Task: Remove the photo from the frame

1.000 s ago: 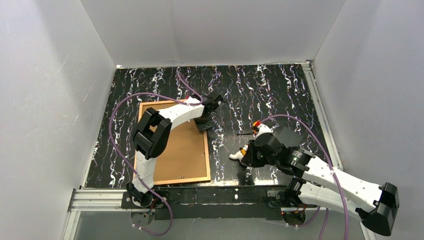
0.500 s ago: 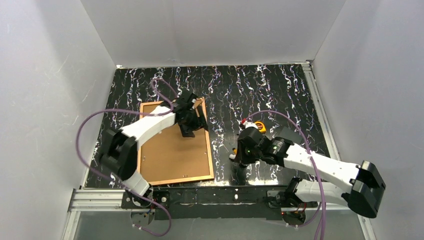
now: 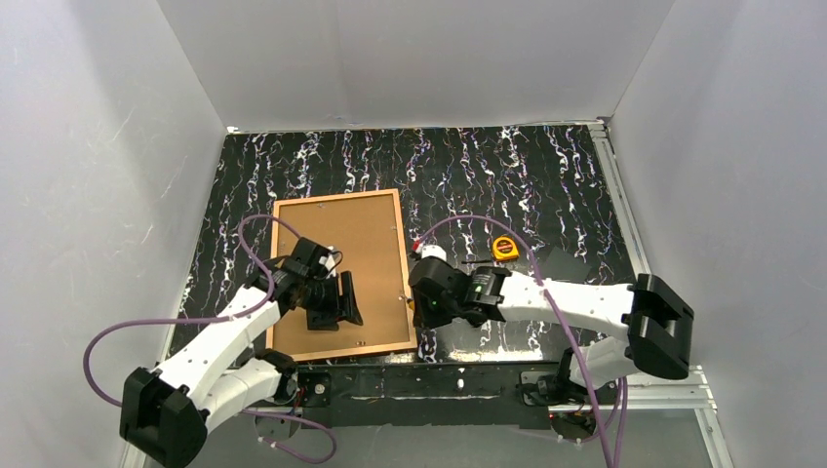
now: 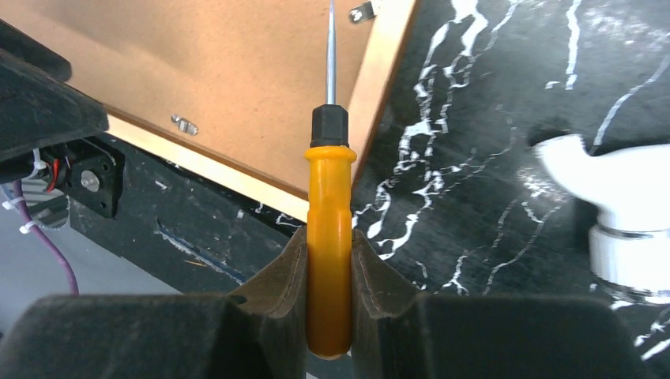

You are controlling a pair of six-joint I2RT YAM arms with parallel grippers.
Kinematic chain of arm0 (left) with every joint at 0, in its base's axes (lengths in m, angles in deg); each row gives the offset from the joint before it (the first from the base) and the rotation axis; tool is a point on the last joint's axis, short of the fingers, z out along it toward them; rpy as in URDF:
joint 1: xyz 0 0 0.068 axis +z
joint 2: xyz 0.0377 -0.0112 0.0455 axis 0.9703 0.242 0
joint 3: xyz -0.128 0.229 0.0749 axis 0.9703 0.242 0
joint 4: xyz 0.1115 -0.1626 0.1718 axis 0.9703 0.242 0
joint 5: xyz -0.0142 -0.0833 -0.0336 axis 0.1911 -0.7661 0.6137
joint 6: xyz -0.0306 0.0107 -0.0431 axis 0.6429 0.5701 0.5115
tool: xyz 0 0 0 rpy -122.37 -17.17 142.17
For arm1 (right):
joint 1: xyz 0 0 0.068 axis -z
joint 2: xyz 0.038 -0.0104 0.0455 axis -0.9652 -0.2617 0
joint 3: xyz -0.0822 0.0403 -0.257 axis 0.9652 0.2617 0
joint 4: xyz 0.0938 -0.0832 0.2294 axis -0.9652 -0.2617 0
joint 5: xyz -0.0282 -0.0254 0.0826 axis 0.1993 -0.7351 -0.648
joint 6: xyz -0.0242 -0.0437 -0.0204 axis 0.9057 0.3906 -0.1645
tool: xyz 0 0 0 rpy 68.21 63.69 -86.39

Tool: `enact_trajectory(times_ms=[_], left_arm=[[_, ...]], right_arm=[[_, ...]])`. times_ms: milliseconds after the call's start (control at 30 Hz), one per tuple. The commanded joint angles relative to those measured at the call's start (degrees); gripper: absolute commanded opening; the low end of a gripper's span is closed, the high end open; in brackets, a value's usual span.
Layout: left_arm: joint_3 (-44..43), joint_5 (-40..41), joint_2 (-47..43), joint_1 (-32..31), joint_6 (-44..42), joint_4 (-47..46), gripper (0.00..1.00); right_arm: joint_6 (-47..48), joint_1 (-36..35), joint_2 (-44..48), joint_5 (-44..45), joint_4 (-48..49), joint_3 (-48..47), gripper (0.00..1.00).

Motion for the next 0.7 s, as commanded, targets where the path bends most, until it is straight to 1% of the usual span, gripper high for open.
enact_trajectory(times_ms=[0,167,333,400,500,567,667], left_arm=[[4.2,-4.7,-4.9,0.2,3.1,4.4,0.57],[6.7,-3.8,-7.0,0.2,5.0,5.6,0.52],[8.1,-6.9,-6.2,0.2,6.2,5.2,0.43],[9.1,-8.2,-5.8,0.2,6.3,4.5,0.39],[10.7,-10.4,-5.5,0.2,6.4,3.3,0.3],[11.7,-11.0,-5.6,0.2,6.6,2.4,0.28],[12.9,-11.0,-5.5,0.2,6.4,1.3,0.22]], right_arm=[[-3.2,-3.6,-2.9,2.4,-1.1,-4.4,0.01],[-5.8,-4.8,-5.5,3.7,-3.8,-5.5,0.01],[-9.3,-4.9,-7.4,4.9,-6.9,-6.7,0.01],[-9.4,-4.9,-8.2,4.7,-6.9,-6.8,0.01],[-9.2,-4.9,-9.4,4.9,-7.3,-7.9,0.01],[-8.8,-4.9,-10.1,4.9,-7.4,-8.7,0.01],[-8.9,-4.9,-10.9,4.9,-7.7,-9.3,0.01]])
